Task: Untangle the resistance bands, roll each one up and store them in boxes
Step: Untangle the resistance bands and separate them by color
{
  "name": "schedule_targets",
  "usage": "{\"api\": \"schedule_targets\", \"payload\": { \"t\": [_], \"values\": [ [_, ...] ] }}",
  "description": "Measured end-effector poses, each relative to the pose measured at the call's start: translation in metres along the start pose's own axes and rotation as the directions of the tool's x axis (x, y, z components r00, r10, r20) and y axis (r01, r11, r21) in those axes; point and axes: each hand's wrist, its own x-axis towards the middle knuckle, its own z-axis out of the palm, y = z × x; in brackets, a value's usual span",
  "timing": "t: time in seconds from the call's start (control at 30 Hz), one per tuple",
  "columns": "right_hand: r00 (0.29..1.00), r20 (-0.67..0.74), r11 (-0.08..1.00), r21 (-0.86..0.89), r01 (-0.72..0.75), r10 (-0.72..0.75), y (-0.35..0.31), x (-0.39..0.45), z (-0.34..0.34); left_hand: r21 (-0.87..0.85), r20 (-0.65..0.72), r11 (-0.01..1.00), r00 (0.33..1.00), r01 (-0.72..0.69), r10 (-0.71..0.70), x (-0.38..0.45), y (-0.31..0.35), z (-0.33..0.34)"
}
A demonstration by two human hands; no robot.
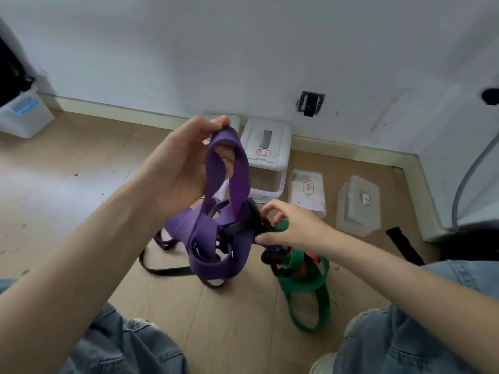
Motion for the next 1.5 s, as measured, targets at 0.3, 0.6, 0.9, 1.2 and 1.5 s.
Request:
{"api": "schedule_targets", "payload": {
  "t": [0.3,0.6,0.9,1.2,1.5],
  "values": [
    [0.983,-0.134,0.882,0.468,-0.053,0.13,-0.007,0.001,-0.022,0.93,-0.366,0.02,0.921,0.367,0.135,0.008,-0.024,-0.038],
    [0.996,-0.086,0.629,0.773,0.086,-0.031,-0.014,-0.008,-0.071,0.86,-0.003,0.51,1.0,0.005,-0.005,0.008,-0.059,-0.022],
    [0.826,-0.54,0.978,-0.2,0.06,-0.161,0.0,-0.006,-0.08,0.992,-0.109,-0.036,0.972,0.119,0.208,0.008,-0.044,-0.054],
    [0.855,-0.488,0.975,-0.205,0.085,-0.177,0.0,-0.001,-0.075,0.66,-0.167,0.724,0.979,0.2,-0.118,0.0,-0.044,-0.03],
    [0.979,-0.167,0.992,-0.063,0.108,-0.118,-0.021,-0.019,-0.05,0.362,-0.244,0.914,0.965,0.183,-0.097,0.0,-0.03,-0.005]
  ]
}}
